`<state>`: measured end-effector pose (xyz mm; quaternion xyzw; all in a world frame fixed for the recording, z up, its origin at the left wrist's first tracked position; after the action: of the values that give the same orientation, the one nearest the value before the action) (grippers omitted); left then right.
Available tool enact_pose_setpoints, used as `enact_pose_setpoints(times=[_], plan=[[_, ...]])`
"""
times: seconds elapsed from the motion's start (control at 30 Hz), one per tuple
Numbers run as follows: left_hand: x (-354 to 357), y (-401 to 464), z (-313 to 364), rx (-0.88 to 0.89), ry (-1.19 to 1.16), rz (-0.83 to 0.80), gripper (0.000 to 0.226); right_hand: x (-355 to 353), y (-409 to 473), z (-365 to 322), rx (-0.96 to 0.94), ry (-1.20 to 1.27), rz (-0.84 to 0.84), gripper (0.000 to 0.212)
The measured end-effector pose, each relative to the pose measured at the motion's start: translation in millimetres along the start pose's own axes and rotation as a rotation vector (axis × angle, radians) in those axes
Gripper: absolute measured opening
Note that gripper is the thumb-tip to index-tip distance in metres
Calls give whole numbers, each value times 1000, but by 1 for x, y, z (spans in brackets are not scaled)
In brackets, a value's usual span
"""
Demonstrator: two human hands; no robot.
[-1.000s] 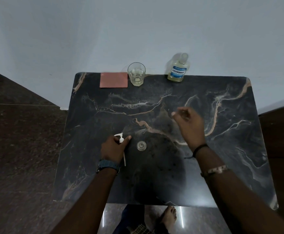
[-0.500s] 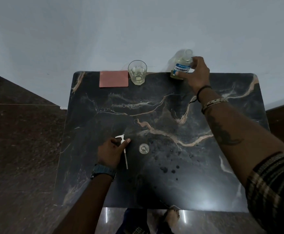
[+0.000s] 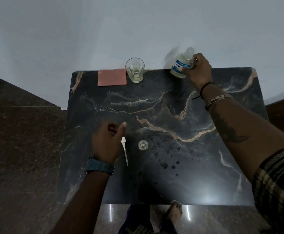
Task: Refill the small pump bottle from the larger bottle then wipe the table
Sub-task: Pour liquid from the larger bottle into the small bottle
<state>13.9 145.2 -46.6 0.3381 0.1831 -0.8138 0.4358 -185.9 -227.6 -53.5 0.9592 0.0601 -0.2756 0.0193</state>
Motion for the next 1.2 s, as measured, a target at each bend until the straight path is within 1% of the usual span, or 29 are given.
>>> enact_pose_setpoints(times=[0.13, 0.27, 0.37, 0.47, 0.57, 0.7, 0.83, 0.93, 1.0, 1.2], plan=[[-4, 0, 67, 207, -195, -30, 18, -26, -30, -14, -31, 134, -66, 44], [11, -9, 126, 302, -380, -122, 11, -54, -70, -18, -17, 218, -170, 44], [27, -20, 152, 343, -422, -205, 16, -73, -106, -16, -12, 234, -239, 48], [42, -35, 165, 355, -433, -306, 36, -87, -141, -9, -19, 252, -274, 47], [53, -48, 169, 365, -424, -391, 52, -97, -170, 2, -33, 270, -304, 45], [63, -64, 167, 380, -442, -494, 58, -105, -200, 14, -39, 300, -340, 41], [68, -82, 158, 428, -428, -537, 51, -109, -223, 25, -56, 280, -387, 36], [70, -93, 147, 430, -421, -529, 39, -111, -238, 32, -43, 262, -402, 40], [69, -102, 140, 418, -438, -520, 32, -111, -250, 37, -53, 245, -388, 43], [71, -139, 119, 385, -430, -453, 29, -108, -284, 58, -76, 205, -318, 43]])
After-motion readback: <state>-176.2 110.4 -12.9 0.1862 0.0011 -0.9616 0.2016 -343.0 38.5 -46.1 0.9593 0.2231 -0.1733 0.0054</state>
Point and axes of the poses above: each hand's wrist, its own y-axis towards the middle knuckle, its own x-axis out of the palm, z = x × y, the point moved 2 cm from there along y, towards the middle knuckle, and after that the axes turned 8 degrees about z, right-handed, at the moved point
